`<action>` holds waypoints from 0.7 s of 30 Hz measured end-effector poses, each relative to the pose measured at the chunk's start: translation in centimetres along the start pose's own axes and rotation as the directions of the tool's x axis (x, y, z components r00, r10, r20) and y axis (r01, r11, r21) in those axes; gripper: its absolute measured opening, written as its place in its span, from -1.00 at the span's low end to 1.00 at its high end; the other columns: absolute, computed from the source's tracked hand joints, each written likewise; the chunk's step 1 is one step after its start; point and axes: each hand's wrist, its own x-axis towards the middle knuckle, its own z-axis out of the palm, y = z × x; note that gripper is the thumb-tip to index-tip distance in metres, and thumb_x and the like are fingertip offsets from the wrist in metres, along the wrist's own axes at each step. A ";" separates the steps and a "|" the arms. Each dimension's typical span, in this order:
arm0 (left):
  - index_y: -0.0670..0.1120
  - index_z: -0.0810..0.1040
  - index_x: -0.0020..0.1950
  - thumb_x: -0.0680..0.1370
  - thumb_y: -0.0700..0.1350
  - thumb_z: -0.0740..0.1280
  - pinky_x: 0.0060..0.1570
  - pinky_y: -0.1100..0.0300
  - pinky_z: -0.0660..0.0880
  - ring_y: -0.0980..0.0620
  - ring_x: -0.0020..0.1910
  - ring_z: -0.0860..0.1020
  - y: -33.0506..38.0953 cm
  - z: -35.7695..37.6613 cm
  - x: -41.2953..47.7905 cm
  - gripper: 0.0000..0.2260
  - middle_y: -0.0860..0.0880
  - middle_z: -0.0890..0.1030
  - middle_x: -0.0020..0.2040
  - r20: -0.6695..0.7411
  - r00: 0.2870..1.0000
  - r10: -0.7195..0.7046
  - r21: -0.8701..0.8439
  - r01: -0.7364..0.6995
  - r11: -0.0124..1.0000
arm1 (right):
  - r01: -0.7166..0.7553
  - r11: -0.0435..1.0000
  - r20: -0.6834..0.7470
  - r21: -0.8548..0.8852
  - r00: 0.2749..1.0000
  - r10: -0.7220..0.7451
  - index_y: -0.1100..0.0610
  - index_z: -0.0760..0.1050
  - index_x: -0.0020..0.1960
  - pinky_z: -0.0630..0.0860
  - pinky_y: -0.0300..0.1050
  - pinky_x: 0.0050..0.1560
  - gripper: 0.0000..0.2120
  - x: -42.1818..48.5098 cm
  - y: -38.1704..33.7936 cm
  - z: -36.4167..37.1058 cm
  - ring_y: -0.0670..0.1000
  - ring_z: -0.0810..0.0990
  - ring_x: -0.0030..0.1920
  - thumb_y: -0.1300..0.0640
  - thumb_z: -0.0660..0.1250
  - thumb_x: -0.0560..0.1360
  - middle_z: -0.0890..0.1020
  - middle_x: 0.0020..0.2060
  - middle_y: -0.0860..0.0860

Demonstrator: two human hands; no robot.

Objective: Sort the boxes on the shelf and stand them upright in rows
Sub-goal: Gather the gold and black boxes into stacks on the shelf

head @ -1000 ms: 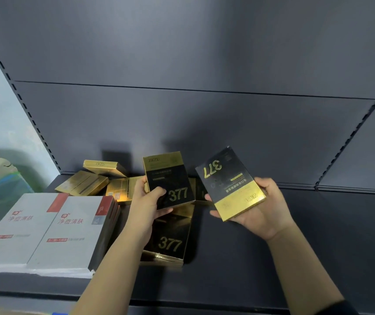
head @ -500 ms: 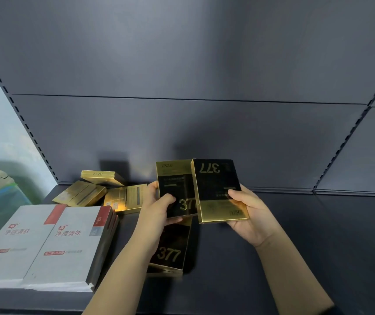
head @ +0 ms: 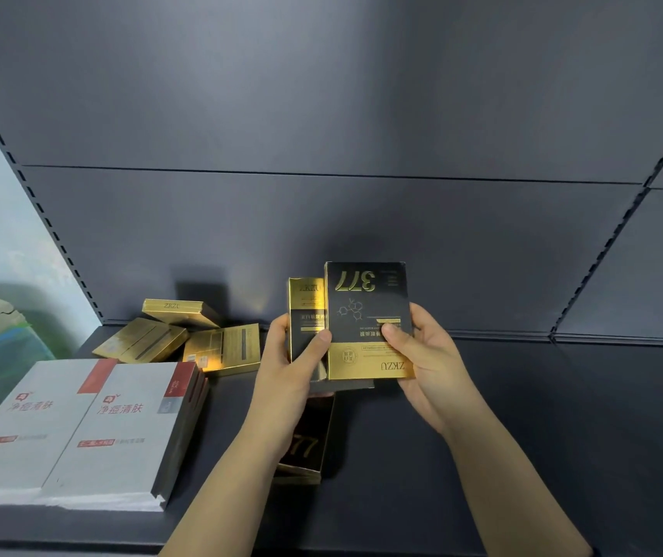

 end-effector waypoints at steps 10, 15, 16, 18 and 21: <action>0.10 0.45 0.24 0.65 0.11 0.08 -0.19 0.02 0.62 0.02 -0.02 0.64 1.4 -1.5 -0.2 -0.75 -0.01 0.60 0.12 0.017 0.998 -0.065 -0.054 0.066 0.996 | 0.114 0.915 -0.110 -0.386 0.979 -0.169 0.07 0.65 -0.17 0.55 -0.08 -0.16 -0.80 0.7 -4.9 -2.3 -0.06 0.64 -0.31 0.37 0.46 0.37 0.70 -0.32 -0.01; 0.22 0.56 0.10 0.51 0.22 0.27 -0.10 -0.04 0.63 0.11 -0.10 0.69 1.0 -0.4 -1.3 -0.78 0.11 0.70 -0.02 0.282 0.952 -0.118 0.105 0.091 0.990 | 0.136 0.534 0.139 -0.834 0.990 -0.035 -0.06 0.67 -0.12 0.52 -0.16 -0.12 -0.68 1.8 -8.8 -0.7 -0.15 0.65 -0.25 0.25 0.61 0.22 0.72 -0.22 -0.06; 0.17 0.56 0.12 0.50 0.16 0.35 -0.11 0.03 0.64 0.08 -0.07 0.70 0.9 0.0 -1.4 -0.78 0.09 0.71 -0.01 0.316 0.941 -0.121 0.118 0.088 0.989 | 0.148 0.492 0.179 -0.858 0.984 0.016 -0.07 0.64 -0.07 0.53 -0.13 -0.09 -0.61 2.1 -8.9 0.0 -0.14 0.64 -0.21 0.23 0.63 0.19 0.71 -0.18 -0.08; 0.09 0.54 0.17 0.46 -0.01 0.45 -0.08 0.14 0.63 0.04 -0.03 0.70 0.4 0.5 -1.6 -0.71 0.05 0.72 0.00 0.337 0.934 -0.121 0.137 0.079 0.987 | 0.210 0.342 0.238 -0.916 0.970 0.041 -0.11 0.58 0.05 0.54 -0.12 -0.03 -0.48 2.4 -8.4 1.4 -0.15 0.59 -0.11 0.14 0.65 0.16 0.64 -0.07 -0.15; 0.03 0.53 0.17 0.49 -0.17 0.44 -0.08 0.20 0.62 0.03 -0.02 0.70 -0.2 0.6 -1.7 -0.72 0.04 0.72 -0.01 0.295 0.951 -0.098 0.112 0.068 0.991 | 0.305 0.190 0.259 -0.933 0.937 -0.234 -0.10 0.51 0.23 0.45 -0.22 0.04 -0.39 2.7 -7.1 2.1 -0.15 0.47 0.01 -0.04 0.61 0.22 0.49 0.06 -0.19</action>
